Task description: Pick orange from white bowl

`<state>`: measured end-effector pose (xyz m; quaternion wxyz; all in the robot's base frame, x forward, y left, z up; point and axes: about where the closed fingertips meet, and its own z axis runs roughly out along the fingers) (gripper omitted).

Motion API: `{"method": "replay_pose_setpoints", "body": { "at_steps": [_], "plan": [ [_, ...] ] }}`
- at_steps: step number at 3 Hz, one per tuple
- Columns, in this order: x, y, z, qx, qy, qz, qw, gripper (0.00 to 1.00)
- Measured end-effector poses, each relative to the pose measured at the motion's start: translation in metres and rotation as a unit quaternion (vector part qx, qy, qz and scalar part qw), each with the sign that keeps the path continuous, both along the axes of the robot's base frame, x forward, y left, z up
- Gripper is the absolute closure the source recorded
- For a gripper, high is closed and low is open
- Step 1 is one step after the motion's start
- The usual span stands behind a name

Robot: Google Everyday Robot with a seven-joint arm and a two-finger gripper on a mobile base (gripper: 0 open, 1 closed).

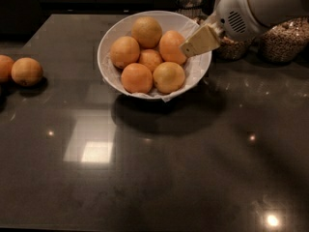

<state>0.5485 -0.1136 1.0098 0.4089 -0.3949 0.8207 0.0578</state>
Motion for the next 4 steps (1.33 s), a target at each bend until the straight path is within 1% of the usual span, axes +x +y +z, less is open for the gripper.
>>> {"method": "replay_pose_setpoints", "body": {
  "at_steps": [1, 2, 3, 4],
  "plan": [
    [0.0, 0.0, 0.0, 0.0, 0.0, 0.0, 1.0, 0.0],
    [0.0, 0.001, -0.005, -0.001, 0.003, -0.008, 1.0, 0.0],
    [0.001, 0.004, -0.019, -0.013, 0.01, -0.019, 0.9997, 0.18],
    [0.002, 0.008, -0.029, -0.028, 0.012, -0.025, 0.9992, 0.18]
  ]
}}
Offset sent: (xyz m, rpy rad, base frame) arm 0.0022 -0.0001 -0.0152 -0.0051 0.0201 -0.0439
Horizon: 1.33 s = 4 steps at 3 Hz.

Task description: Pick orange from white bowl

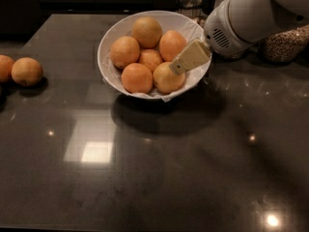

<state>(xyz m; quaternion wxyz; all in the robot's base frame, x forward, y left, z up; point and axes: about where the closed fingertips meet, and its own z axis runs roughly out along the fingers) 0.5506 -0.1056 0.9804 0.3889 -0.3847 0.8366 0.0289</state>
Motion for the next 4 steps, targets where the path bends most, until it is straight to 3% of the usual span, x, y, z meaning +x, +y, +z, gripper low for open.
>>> {"method": "replay_pose_setpoints", "body": {
  "at_steps": [2, 4],
  "plan": [
    [0.006, 0.007, -0.038, -0.028, 0.024, -0.008, 0.9993, 0.23],
    [0.025, 0.014, -0.068, -0.034, 0.044, -0.014, 0.9984, 0.24]
  ]
}}
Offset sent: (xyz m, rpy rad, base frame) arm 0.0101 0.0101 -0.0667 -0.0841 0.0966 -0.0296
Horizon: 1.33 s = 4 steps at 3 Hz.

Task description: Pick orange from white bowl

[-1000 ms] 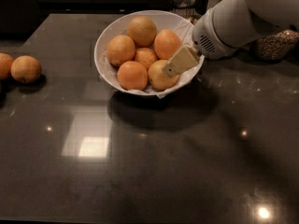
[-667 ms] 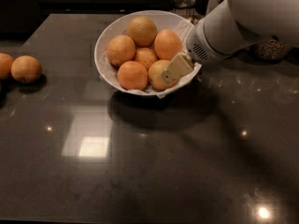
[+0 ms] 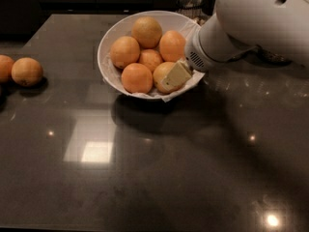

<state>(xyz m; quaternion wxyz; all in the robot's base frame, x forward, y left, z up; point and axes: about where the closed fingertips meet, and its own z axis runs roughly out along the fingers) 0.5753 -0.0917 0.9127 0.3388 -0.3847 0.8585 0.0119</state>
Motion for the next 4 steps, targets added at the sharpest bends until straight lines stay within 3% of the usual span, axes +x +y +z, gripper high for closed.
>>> {"method": "replay_pose_setpoints", "body": {
  "at_steps": [2, 4],
  "plan": [
    [0.01, 0.008, -0.016, 0.01, 0.009, -0.003, 0.9999, 0.33],
    [0.014, 0.011, -0.03, 0.011, 0.018, -0.005, 0.9998, 0.33]
  ]
}}
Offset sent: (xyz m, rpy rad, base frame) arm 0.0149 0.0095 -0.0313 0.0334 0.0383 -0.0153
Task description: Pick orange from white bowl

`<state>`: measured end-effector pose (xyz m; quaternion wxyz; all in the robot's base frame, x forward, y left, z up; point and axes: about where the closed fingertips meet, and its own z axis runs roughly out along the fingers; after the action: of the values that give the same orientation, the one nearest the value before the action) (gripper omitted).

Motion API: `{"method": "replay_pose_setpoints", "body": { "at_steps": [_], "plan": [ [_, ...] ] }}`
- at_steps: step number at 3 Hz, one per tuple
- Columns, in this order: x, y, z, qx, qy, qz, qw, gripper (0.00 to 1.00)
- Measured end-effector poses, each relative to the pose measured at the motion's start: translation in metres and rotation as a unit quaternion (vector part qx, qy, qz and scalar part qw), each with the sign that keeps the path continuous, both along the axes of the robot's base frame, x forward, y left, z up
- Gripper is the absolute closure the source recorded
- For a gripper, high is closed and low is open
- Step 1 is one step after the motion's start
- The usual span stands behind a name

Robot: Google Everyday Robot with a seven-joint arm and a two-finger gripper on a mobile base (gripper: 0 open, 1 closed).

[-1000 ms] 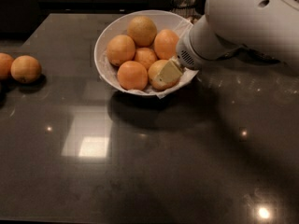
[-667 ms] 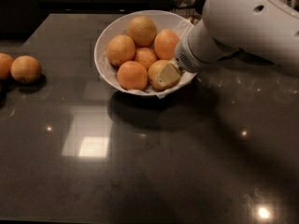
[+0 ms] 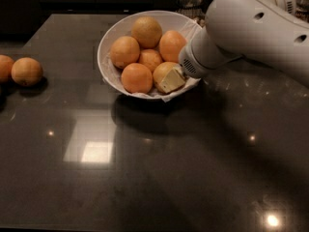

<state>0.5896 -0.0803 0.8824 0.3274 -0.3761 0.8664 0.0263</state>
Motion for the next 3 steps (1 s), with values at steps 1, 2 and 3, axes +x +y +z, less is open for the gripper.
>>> {"method": "replay_pose_setpoints", "body": {
  "at_steps": [1, 2, 3],
  "plan": [
    [0.004, 0.002, -0.009, -0.002, 0.007, -0.002, 1.0, 0.33],
    [0.007, 0.009, -0.018, -0.003, 0.017, 0.001, 0.9999, 0.31],
    [0.011, 0.015, -0.027, -0.002, 0.028, 0.002, 0.9996, 0.28]
  ]
}}
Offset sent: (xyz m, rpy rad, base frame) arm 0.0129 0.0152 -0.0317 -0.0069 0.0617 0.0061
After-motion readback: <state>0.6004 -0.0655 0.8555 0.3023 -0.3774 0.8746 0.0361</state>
